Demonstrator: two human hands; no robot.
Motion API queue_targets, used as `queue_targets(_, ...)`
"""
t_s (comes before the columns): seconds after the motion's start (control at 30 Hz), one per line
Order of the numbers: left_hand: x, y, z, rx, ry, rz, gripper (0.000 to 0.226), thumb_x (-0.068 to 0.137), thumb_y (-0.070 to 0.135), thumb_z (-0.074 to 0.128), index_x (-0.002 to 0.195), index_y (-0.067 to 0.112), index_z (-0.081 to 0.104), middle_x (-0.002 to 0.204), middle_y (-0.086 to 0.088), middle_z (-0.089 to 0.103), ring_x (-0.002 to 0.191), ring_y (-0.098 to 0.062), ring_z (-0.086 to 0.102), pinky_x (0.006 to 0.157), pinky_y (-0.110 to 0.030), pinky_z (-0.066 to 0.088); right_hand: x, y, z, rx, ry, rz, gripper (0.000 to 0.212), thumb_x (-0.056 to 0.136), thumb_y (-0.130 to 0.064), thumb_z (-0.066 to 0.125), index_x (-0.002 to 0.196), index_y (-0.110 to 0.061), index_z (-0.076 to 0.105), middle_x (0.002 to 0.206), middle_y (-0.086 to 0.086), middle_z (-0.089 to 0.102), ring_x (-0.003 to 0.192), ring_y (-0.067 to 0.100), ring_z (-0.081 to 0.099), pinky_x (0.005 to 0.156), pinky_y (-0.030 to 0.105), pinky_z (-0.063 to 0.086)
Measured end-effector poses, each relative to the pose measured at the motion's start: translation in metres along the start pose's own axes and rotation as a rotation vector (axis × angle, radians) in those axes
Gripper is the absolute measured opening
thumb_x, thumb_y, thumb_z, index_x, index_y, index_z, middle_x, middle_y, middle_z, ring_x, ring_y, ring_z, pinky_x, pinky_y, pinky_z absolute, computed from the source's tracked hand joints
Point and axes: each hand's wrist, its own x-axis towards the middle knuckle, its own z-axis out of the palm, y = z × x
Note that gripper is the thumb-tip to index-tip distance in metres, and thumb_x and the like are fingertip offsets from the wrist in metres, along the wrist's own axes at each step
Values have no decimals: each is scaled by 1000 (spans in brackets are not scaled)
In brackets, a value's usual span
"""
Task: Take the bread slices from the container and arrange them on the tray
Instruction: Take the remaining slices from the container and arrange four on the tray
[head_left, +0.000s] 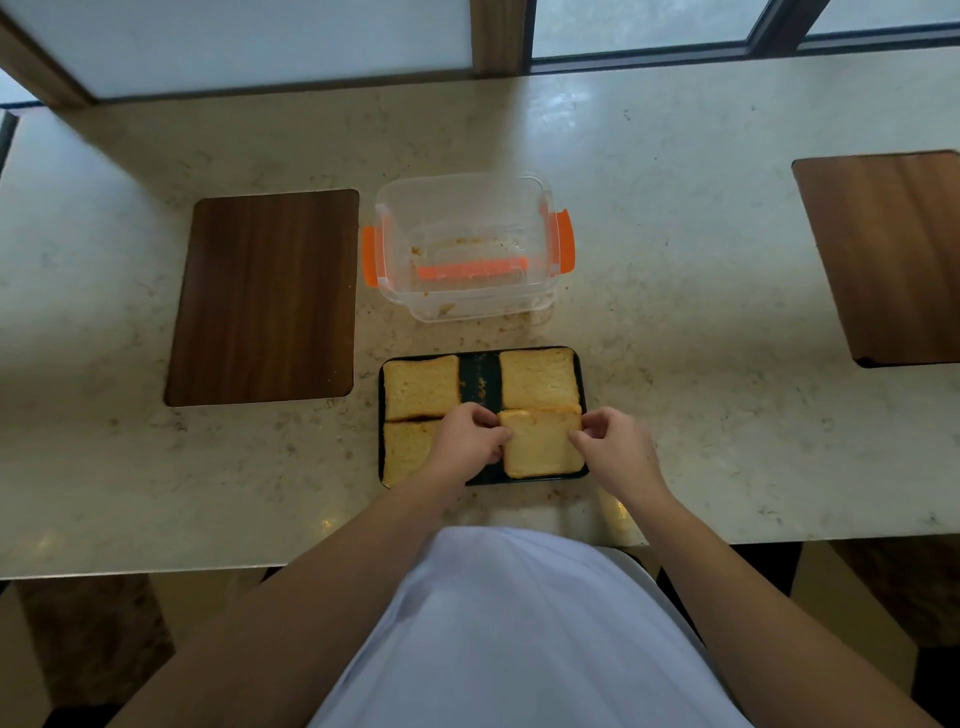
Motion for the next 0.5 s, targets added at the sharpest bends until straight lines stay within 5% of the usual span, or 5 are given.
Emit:
queue_targets(0.13,1,-4,4,18,-4,-20,23,88,13,74,105,10,60,98,-10,66,87,-22,70,79,-40,62,0,3,0,-98,13,4,20,90,-24,68,107,-14,68,96,0,71,89,20,66,77,38,56)
queue_targets(0.37,2,-3,8,20,-32,-53,28,91,9,68,118,4,64,101,-9,68,89,-18,69,67,-27,60,0,1,0,-201,16,-40,17,90,-24,65,103,-15,67,96,0,66,82,17,59,67,31,44)
queue_targets(0.5,1,-5,8,113,-39,7,29,93,13,63,122,6,66,106,-6,69,94,-18,67,77,-33,61,-3,-5,-1,-332,-33,-71,8,89,-23,58,82,-20,55,84,-2,54,76,21,55,56,31,36)
